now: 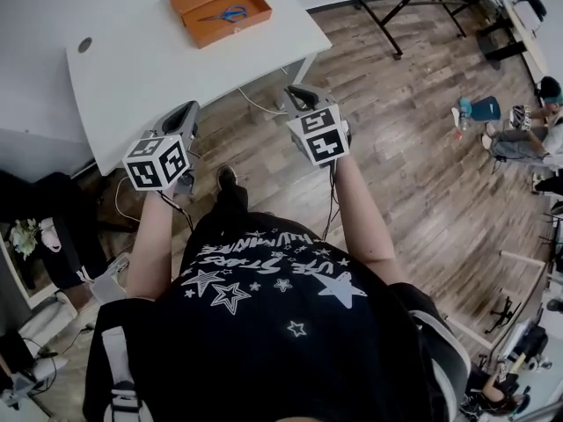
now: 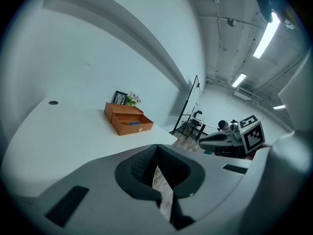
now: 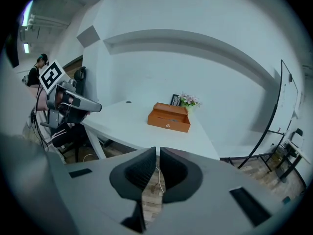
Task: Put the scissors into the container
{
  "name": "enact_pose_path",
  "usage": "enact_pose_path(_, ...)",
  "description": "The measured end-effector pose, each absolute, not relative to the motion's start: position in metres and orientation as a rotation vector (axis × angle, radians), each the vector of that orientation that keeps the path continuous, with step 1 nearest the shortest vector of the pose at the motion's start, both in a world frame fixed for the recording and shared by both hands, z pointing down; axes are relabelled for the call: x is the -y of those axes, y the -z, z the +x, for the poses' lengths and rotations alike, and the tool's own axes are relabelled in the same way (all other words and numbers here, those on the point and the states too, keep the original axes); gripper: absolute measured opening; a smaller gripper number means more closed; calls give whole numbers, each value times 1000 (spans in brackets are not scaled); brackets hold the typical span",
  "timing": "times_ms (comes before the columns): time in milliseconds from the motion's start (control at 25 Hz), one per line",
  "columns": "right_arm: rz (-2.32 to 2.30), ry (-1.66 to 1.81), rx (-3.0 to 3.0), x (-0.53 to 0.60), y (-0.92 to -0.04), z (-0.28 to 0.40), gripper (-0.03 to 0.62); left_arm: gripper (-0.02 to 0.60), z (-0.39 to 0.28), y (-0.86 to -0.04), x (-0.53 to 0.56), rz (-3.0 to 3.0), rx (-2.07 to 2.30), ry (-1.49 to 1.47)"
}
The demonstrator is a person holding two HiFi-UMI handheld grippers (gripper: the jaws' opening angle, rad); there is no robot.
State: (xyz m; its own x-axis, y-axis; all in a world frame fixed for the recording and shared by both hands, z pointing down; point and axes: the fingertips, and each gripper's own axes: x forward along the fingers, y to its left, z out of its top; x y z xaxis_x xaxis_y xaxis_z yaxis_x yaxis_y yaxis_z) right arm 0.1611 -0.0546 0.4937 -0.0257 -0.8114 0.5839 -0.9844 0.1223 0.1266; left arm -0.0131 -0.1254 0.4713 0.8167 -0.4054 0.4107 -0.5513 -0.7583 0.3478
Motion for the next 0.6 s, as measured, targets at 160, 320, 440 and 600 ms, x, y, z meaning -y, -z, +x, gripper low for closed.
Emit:
enact_pose_path(160, 1727, -418, 1889, 28, -489, 151, 57, 18, -24, -471, 96, 2529, 719, -422)
enact_pose_path(320, 1738, -402, 1898, 1, -481, 144, 52, 18, -29, -470, 64, 2524, 718, -416)
enact_pose_path(440, 1741, -396, 1896, -13, -480, 141, 52, 18, -32, -471, 48, 2522, 710, -410)
enact_pose_path(600, 1744, -380, 1893, -40, -474, 134, 49, 18, -37, -467, 19, 2527, 703, -407)
